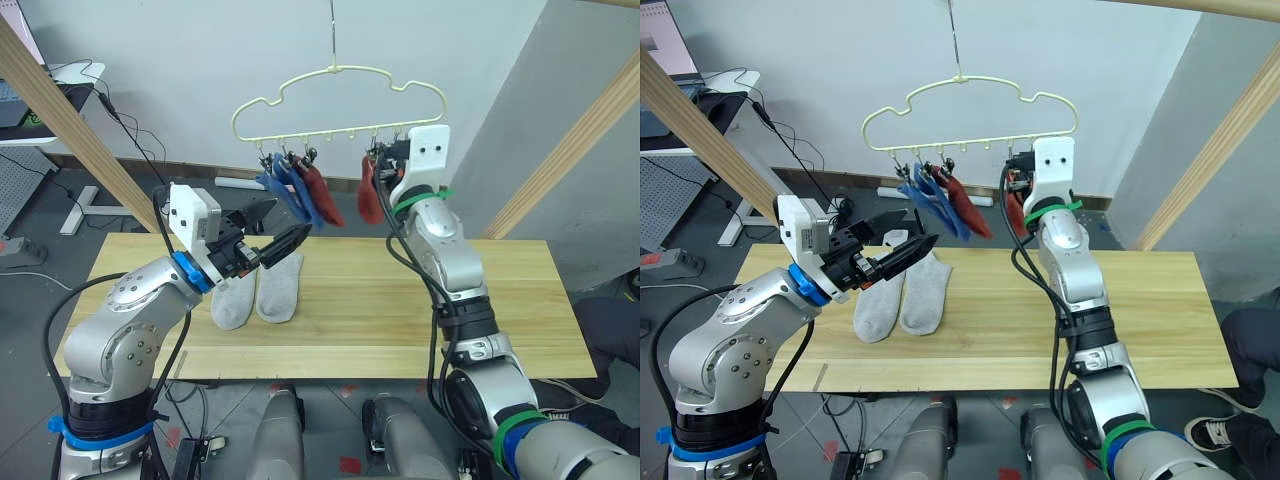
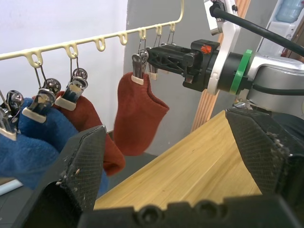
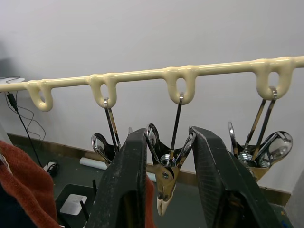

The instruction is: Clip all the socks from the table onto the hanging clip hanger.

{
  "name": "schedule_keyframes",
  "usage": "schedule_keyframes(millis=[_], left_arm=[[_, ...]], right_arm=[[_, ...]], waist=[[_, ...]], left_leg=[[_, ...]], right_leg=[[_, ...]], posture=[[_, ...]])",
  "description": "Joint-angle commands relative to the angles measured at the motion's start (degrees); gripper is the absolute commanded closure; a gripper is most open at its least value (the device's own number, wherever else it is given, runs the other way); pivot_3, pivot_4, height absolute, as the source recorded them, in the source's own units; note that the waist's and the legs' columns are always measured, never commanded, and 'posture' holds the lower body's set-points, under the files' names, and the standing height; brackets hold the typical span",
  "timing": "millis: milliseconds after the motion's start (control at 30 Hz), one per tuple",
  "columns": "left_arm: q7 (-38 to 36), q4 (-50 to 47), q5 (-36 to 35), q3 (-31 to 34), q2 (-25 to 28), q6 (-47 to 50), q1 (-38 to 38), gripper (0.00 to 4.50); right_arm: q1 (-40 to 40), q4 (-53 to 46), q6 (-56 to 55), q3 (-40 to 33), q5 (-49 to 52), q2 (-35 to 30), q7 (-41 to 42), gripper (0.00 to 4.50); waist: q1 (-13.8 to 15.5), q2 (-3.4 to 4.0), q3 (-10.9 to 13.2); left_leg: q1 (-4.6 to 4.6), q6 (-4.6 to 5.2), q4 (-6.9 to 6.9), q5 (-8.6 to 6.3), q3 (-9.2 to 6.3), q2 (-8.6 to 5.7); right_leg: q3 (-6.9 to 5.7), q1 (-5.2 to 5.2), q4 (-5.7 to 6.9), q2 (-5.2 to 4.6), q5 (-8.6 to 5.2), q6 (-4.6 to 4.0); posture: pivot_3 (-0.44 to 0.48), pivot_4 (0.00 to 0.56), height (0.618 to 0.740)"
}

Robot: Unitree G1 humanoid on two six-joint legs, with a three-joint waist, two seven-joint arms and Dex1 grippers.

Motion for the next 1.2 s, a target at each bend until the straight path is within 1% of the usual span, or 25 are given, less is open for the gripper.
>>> schedule_keyframes(millis=[33, 1033, 1200], left_arm=[[0.1, -1.8, 0.0, 0.0, 0.5, -1.2, -0.5, 0.0], [0.6, -2.1, 1.1, -0.6, 0.0, -1.8, -0.1, 0.0], [1.0, -2.1, 1.1, -0.8, -0.2, -1.8, -0.2, 0.0]], right_arm=[[-1.4, -1.3, -1.0, -0.3, 0.2, 0.4, 0.0, 3.06], [-2.5, 0.0, -1.2, -0.4, -0.1, 1.0, -0.4, 3.06], [-2.6, 0.1, -1.4, -0.8, 0.3, 1.0, -0.2, 4.06]], waist=[[0.0, 0.0, 0.0], [0.0, 0.0, 0.0], [0.0, 0.0, 0.0]], left_leg=[[0.0, 0.0, 0.0, 0.0, 0.0, 0.0], [0.0, 0.0, -0.02, 0.0, 0.0, 0.01], [0.0, 0.0, -0.02, 0.0, 0.0, 0.0]], right_leg=[[0.0, 0.0, 0.0, 0.0, 0.0, 0.0], [0.0, 0.0, -0.01, 0.0, 0.0, 0.0], [0.0, 0.0, -0.02, 0.0, 0.0, 0.0]], posture=[[0.131, 0.244, 0.74], [0.137, 0.243, 0.74], [0.134, 0.244, 0.74]])
